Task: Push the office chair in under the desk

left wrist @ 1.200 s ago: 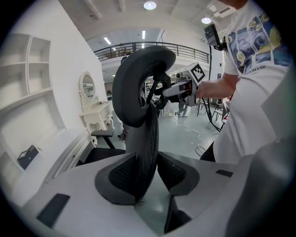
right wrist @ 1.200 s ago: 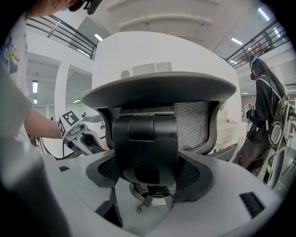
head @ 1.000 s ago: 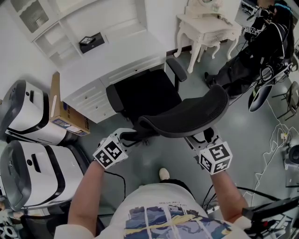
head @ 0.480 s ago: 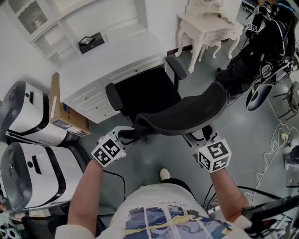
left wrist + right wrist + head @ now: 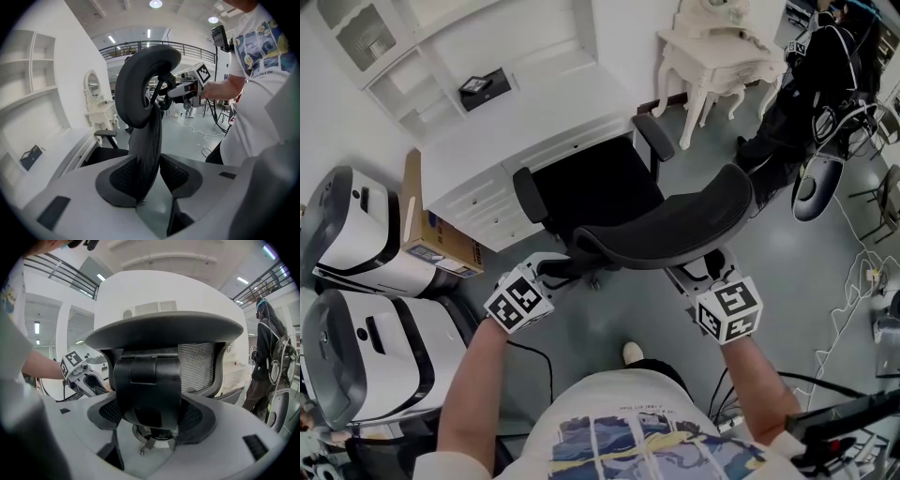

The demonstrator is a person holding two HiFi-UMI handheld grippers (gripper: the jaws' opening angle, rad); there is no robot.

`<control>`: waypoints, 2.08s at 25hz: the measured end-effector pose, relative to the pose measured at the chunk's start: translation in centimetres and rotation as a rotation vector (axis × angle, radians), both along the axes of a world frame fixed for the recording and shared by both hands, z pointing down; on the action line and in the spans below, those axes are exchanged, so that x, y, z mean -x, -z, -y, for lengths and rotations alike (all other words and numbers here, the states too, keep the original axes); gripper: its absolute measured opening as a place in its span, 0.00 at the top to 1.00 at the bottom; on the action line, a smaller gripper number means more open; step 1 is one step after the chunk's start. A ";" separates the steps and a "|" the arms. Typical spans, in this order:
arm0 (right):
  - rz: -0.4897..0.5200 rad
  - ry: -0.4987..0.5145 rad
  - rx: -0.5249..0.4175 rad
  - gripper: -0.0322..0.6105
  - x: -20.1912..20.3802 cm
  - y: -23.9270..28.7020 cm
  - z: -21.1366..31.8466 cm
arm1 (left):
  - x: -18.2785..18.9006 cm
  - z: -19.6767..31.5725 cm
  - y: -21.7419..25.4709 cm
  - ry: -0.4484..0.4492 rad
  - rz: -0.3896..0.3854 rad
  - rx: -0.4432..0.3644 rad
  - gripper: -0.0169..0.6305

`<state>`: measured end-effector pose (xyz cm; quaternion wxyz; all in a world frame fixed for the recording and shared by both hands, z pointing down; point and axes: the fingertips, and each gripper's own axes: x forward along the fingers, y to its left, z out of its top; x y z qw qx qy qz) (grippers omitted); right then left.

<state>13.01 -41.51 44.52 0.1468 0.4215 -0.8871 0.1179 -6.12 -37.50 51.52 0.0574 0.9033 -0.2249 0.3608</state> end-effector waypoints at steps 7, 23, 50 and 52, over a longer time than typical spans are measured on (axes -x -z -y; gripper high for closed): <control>0.001 0.008 -0.006 0.44 0.9 0.1 0.1 | 0.9 0.4 0.0 0.002 -0.001 -0.002 0.72; 0.002 -0.007 -0.015 0.44 1.3 0.3 0.6 | 1.2 0.9 0.3 -0.006 -0.021 -0.003 0.71; -0.040 -0.037 -0.039 0.44 -0.1 0.1 0.2 | 2.3 -1.4 4.5 0.226 -0.186 -0.116 0.68; -0.042 -0.048 -0.041 0.44 -0.5 0.3 -0.2 | 2.4 -2.3 5.1 0.237 -0.212 -0.119 0.68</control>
